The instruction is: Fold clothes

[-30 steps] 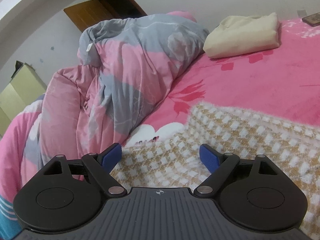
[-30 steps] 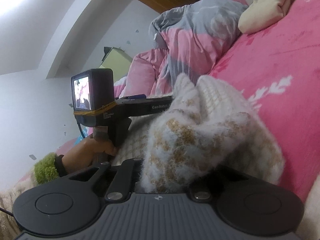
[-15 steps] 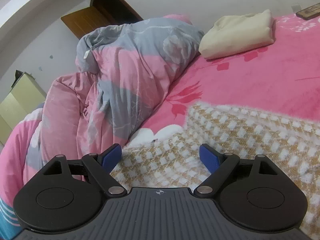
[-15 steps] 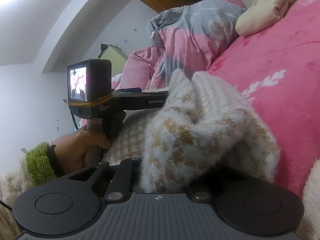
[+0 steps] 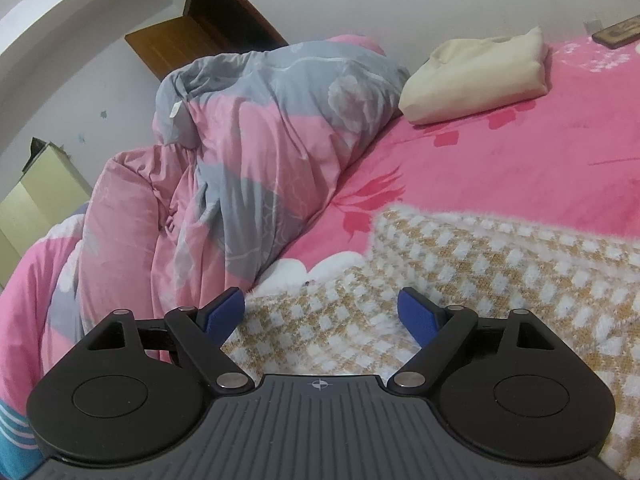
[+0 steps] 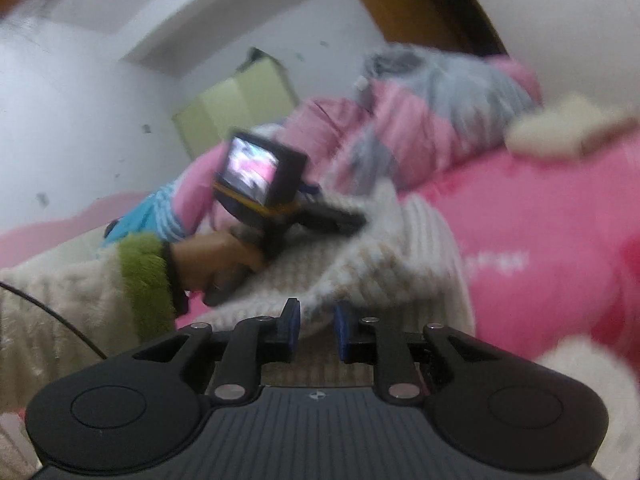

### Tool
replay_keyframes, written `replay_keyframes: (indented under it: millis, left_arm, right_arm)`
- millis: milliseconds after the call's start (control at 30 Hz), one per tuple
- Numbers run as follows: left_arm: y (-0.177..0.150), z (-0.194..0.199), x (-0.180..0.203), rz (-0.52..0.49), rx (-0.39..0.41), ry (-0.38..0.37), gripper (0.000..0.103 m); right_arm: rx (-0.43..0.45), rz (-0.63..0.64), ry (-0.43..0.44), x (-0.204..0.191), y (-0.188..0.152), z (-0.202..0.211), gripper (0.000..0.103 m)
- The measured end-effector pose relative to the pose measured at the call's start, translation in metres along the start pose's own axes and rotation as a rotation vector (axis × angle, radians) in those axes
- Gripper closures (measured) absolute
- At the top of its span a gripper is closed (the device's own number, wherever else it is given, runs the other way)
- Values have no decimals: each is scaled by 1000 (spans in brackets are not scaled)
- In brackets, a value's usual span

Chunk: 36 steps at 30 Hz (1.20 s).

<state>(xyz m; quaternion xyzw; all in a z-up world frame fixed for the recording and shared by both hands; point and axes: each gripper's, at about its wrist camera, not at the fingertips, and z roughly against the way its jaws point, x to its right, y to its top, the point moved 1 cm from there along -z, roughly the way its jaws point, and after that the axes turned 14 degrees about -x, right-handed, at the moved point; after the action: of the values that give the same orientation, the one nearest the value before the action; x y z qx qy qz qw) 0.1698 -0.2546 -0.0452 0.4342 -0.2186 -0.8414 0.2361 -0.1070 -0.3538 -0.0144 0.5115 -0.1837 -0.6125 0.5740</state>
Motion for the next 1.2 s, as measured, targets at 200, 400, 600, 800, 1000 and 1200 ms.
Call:
replay_keyframes:
  millis: [200, 400, 600, 800, 1000, 1200]
  left_arm:
    - [0, 0, 1, -4, 5, 4, 19]
    - [-1, 0, 1, -4, 9, -2, 19]
    - [-1, -1, 1, -6, 12, -13, 20]
    - [-1, -1, 5, -15, 19, -16, 20]
    - [-11, 18, -12, 29, 45, -52, 16]
    - [-60, 82, -58, 204, 104, -124, 2]
  right_arm:
    - [113, 158, -79, -11, 35, -10, 85]
    - [77, 204, -134, -6, 51, -43, 87]
    - [-73, 173, -170, 16, 38, -76, 91]
    - [-147, 139, -181, 27, 21, -94, 94]
    - [-191, 130, -160, 31, 26, -96, 95]
    - [-222, 94, -104, 43, 31, -96, 96]
